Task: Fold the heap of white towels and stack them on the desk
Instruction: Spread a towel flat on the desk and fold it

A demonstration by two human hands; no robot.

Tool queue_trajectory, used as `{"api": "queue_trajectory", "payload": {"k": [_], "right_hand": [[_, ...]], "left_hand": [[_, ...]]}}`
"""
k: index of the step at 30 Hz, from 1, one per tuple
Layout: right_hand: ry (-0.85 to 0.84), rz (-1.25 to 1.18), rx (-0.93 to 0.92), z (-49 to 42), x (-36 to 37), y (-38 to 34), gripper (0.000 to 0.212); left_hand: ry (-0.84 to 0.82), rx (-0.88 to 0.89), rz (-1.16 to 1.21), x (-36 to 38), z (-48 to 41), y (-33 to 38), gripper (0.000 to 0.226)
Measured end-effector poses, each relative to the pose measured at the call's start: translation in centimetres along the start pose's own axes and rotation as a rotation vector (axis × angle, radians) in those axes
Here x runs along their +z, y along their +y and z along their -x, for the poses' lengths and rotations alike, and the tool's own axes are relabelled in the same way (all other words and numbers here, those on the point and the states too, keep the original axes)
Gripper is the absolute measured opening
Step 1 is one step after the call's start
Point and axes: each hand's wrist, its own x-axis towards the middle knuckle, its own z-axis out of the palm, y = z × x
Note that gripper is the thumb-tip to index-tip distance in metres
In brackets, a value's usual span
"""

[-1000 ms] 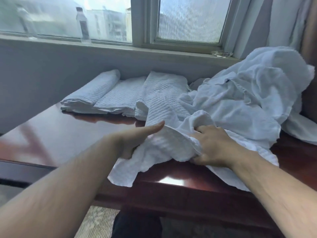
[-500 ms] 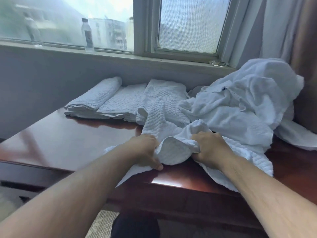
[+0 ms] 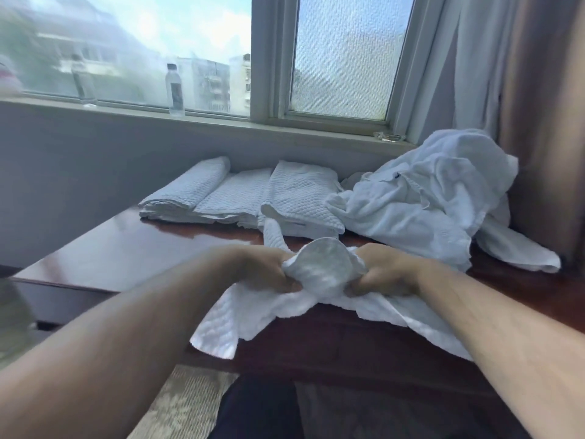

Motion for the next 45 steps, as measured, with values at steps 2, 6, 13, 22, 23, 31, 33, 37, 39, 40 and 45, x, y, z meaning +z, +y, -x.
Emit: {"api": "queue_trajectory", "payload": {"k": [2, 6, 13, 22, 23, 31, 33, 37, 39, 40, 45], "right_hand": [[-0.104, -0.140, 0.056, 0.1, -1.7, -0.2, 0.024], [-0.281, -0.243, 0.125, -1.3, -4.4, -0.8, 0.047], [-0.314, -0.036, 0.265, -6.3, -6.4, 0.1, 0.032], [0.454, 0.892, 0.430, -11.2, -4.0, 1.4, 0.048], [0.494, 0.809, 0.420, -11.3, -3.2, 1.6, 0.033], [0.526, 0.681, 0.274, -8.3, 4.7, 3.8, 0.048], [0.656, 0.633, 0.225, -7.1, 5.1, 4.4, 0.041], [0.689, 0.625, 0.349, -5.8, 5.6, 5.0, 0.056], [0.651, 0.655, 0.499, -5.9, 5.4, 5.6, 0.087], [0.636, 0.665, 0.534, -6.0, 5.1, 5.9, 0.093], [0.506, 0.613, 0.379, -6.1, 2.1, 8.2, 0.051]], "left_hand": [[-0.083, -0.011, 0.248, -1.3, 0.6, 0.0, 0.005], [-0.222, -0.090, 0.446, -4.4, 0.8, -0.3, 0.040], [-0.089, -0.188, 0.094, -6.9, -4.2, -1.8, 0.048], [0.829, -0.188, -0.428, -3.0, -9.8, -1.8, 0.039], [0.852, -0.179, -0.374, -2.4, -9.7, -1.7, 0.029], [0.465, -0.265, -0.246, 3.1, -7.5, -3.8, 0.088], [0.460, -0.240, -0.220, 2.6, -7.9, -4.5, 0.079], [0.529, -0.183, -0.216, 1.9, -8.3, -4.8, 0.023], [0.544, -0.164, -0.246, 1.6, -8.2, -4.6, 0.006], [0.537, -0.155, -0.269, 1.5, -8.1, -4.6, 0.010], [0.463, -0.083, -0.310, 1.1, -7.2, -4.4, 0.027]]}}
